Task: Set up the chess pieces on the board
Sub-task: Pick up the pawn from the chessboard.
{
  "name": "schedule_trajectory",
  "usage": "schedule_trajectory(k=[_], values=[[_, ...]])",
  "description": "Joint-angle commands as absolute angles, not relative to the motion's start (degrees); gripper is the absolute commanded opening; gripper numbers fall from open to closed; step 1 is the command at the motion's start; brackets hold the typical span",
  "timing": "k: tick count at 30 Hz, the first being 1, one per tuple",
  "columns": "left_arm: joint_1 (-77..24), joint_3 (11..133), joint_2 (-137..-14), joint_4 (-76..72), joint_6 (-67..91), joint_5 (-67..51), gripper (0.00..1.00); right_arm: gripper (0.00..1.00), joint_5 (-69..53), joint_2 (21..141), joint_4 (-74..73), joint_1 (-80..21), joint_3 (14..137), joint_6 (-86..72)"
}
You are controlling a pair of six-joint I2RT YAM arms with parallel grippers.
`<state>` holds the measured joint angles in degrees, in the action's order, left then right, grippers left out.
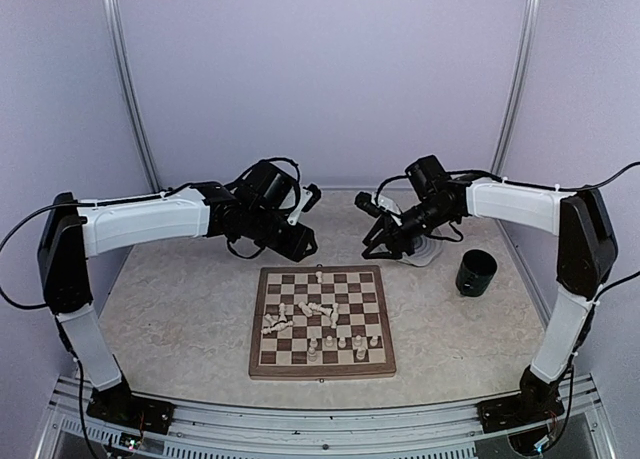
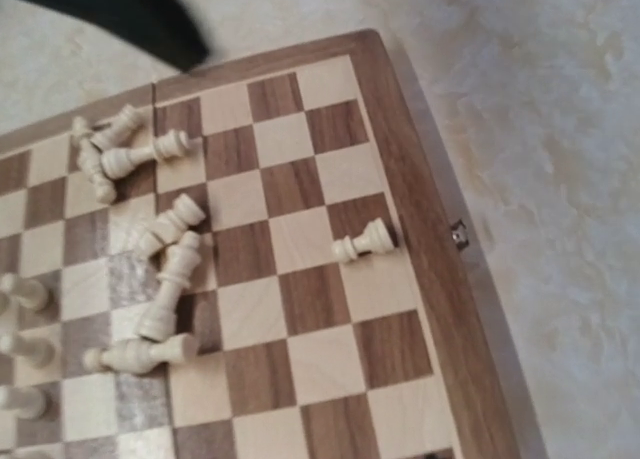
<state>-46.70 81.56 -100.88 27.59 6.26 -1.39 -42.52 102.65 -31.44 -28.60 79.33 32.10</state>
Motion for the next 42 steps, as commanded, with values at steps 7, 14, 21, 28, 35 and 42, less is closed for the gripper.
schedule_trajectory(k=[7, 14, 21, 28, 35, 42], values=[[-42.93, 81.10, -107.82, 22.09, 20.10, -0.49, 0.46, 0.39, -34.32, 115.19, -34.25, -32.17, 91.39, 35.58], [-45.61, 84.06, -111.18, 24.79, 27.87, 0.59, 0.40, 0.38, -31.18, 114.64, -33.18, -32.17, 90.60, 33.81], [-47.52, 85.35, -114.70, 26.69, 30.84, 1.97, 0.37, 0.39, -28.48, 112.07, -32.20, -32.08, 86.77, 33.22], [-47.46, 86.65, -118.05, 26.33, 31.20, 0.64, 0.35, 0.39, -27.77, 110.49, -31.92, -31.99, 85.03, 32.89], [-47.24, 87.30, -120.52, 25.17, 31.45, 0.35, 0.30, 0.40, -27.60, 109.33, -31.40, -32.00, 83.36, 32.61], [-47.06, 88.25, -121.99, 25.16, 31.18, 0.48, 0.28, 0.40, -27.85, 108.92, -31.14, -31.96, 82.49, 32.35]])
